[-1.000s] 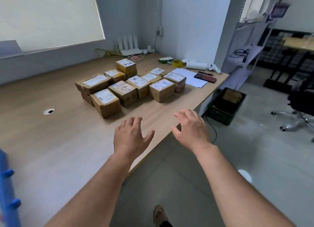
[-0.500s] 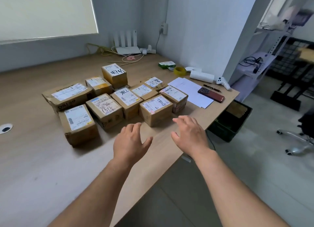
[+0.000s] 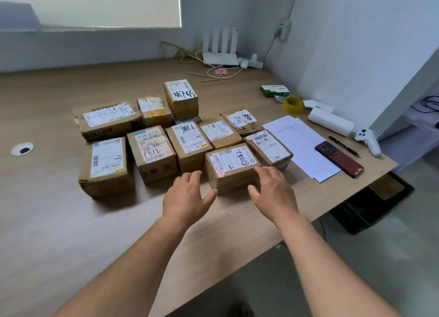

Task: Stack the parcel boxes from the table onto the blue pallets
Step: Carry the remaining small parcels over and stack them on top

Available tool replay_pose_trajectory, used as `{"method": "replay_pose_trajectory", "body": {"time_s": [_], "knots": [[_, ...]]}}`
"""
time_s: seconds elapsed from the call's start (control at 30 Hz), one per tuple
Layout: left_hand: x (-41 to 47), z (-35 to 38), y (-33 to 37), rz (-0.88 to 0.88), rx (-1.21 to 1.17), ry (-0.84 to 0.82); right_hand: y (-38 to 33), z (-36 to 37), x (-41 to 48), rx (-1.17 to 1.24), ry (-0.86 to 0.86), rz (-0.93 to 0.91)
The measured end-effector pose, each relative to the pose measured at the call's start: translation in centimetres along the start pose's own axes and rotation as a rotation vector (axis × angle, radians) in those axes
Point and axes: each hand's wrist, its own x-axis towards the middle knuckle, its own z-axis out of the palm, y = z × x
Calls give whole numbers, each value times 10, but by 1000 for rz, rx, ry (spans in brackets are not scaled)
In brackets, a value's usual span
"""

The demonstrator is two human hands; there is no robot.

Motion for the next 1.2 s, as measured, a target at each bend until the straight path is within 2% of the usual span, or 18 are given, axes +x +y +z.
{"method": "replay_pose_trajectory", "body": {"time_s": [0.4, 0.7, 0.9, 1.1, 1.2], "knots": [[66, 50, 51, -340, -182, -4, 55, 39, 83, 124, -158, -42], [74, 73, 54, -559, -610, 54, 66, 68, 111, 637, -315, 101], [61, 71, 54, -563, -739, 66, 72, 83, 115, 738, -370, 83], [33, 70, 60, -518, -888, 78, 84, 74, 102, 1041, -484, 79], [22, 74, 62, -542, -942, 102, 87, 69, 97, 1093, -492, 17]]}}
